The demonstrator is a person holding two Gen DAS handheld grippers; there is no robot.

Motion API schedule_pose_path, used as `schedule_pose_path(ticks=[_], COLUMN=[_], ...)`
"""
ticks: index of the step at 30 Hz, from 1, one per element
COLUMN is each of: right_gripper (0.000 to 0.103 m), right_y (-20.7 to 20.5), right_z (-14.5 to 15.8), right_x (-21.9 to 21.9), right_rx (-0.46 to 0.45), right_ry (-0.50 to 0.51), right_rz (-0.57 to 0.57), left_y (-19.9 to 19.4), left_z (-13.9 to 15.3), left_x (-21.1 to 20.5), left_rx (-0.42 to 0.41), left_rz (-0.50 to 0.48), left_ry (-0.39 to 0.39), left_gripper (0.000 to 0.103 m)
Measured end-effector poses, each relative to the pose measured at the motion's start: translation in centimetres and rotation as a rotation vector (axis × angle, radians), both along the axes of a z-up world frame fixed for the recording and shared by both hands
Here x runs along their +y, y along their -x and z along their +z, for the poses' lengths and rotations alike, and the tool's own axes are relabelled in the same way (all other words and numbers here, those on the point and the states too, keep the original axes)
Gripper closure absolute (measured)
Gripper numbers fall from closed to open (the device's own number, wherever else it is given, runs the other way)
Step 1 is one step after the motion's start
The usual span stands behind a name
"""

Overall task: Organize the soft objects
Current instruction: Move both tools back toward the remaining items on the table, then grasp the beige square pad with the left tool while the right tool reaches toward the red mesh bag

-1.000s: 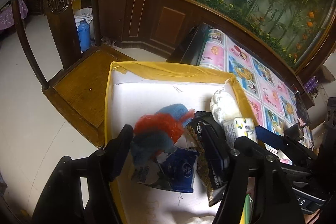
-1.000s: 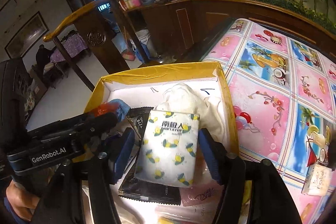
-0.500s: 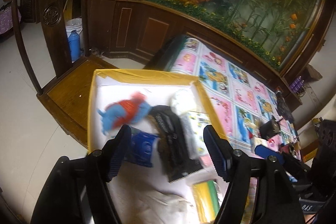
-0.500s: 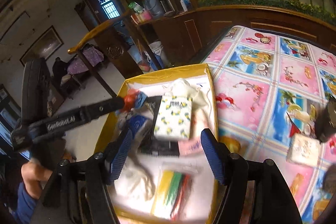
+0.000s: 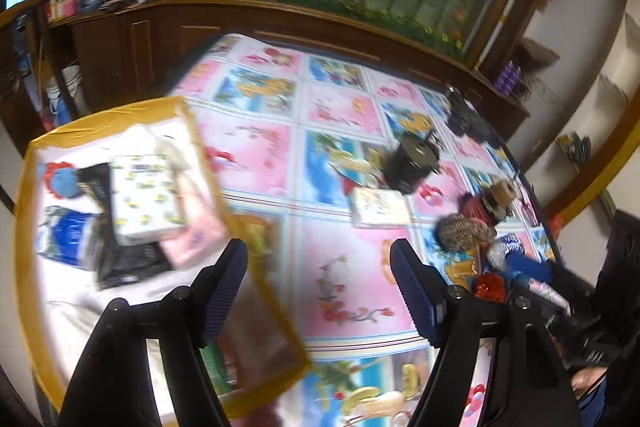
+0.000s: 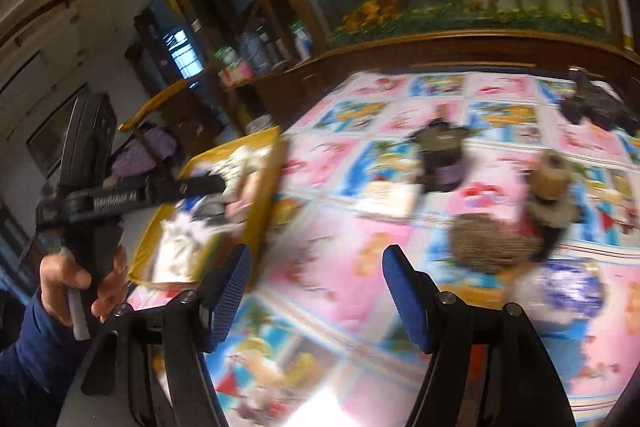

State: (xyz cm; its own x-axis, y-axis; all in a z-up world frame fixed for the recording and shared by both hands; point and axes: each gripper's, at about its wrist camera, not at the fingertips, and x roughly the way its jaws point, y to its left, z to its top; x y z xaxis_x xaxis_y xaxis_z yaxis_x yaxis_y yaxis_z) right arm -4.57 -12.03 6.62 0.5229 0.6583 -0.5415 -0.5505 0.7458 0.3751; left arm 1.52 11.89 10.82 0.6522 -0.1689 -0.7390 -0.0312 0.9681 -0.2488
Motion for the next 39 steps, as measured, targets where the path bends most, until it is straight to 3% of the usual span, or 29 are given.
schedule_pose_path(ticks=[3, 8, 17, 20, 22, 30, 33, 36, 39], right_gripper=[0.031, 0.031, 0.029, 0.029, 0.028, 0.028, 0.028, 0.028, 0.028], right_y=[-1.2, -2.9, -3.7, -3.6, -3.4, -3.0, -2.7, -2.7, -2.9], right_z=[-0.2, -1.2, -1.3, -1.3, -1.1, -1.0, -0.8, -0.8, -0.9], right_x=[-4.8, -10.4, -13.7, -13.8, -13.7, -13.8, -13.6, -13.7, -13.7], right_rx=[-0.019, 0.032, 0.119, 0.124, 0.122, 0.112, 0.102, 0.097, 0.1], right_ry=[-0.024, -0.172, -0.37, -0.385, -0.385, -0.393, -0.388, -0.386, -0.383], right_rz=[-0.105, -0.179, -0.198, -0.19, -0.182, -0.18, -0.184, -0.186, -0.191], left_y=[-2.1, -7.6, -13.7, -14.1, -13.5, -6.5, -5.2, -6.7, -9.4], left_z=[-1.0, -3.1, -7.7, -8.7, -8.6, -8.0, -6.0, -4.9, -5.3], left_x=[-3.3, -6.0, -6.1, -5.9, -6.5, -10.8, -11.4, -10.0, -10.6], left_rx=[0.027, 0.074, 0.151, 0.182, 0.175, 0.218, 0.123, 0.09, 0.106], left_rz=[-0.023, 0.002, 0.089, 0.097, 0.072, -0.181, -0.132, -0.06, -0.104], left_ry=[-0.021, -0.02, 0.046, 0.083, 0.068, 0.086, -0.045, -0.038, -0.099], left_gripper=[0.03, 0.03, 0.03, 0.03, 0.03, 0.03, 0.03, 0.03, 0.027])
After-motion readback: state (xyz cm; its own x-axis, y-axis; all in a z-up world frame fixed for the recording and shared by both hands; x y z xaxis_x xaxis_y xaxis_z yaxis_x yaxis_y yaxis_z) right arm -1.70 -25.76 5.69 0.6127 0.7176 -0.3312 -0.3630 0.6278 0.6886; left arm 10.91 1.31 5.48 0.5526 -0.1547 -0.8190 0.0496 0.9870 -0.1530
